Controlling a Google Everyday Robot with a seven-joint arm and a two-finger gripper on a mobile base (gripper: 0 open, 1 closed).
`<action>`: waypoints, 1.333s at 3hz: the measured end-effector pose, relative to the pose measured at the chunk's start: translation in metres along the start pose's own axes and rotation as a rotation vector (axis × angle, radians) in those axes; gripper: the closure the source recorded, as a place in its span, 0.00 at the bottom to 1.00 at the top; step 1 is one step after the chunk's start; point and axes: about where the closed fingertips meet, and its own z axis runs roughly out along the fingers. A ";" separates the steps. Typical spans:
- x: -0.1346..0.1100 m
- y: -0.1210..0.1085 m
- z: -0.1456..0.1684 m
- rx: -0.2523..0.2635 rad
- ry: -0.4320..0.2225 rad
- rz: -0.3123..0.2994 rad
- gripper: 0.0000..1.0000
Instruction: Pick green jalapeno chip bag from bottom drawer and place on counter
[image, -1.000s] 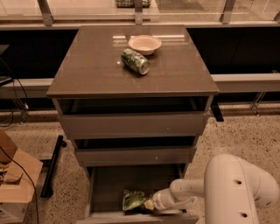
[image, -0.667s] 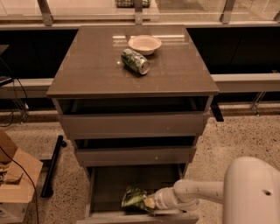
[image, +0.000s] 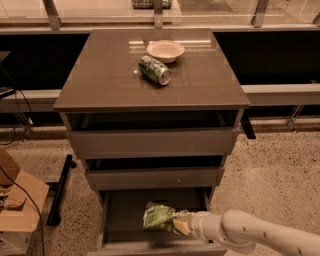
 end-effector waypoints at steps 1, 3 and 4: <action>-0.032 0.027 -0.072 0.018 -0.071 -0.052 1.00; -0.104 0.096 -0.198 0.064 -0.169 -0.305 1.00; -0.157 0.131 -0.246 0.107 -0.209 -0.515 1.00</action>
Offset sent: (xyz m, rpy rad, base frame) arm -0.0919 -0.0479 0.2577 -0.0273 -0.3569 0.0820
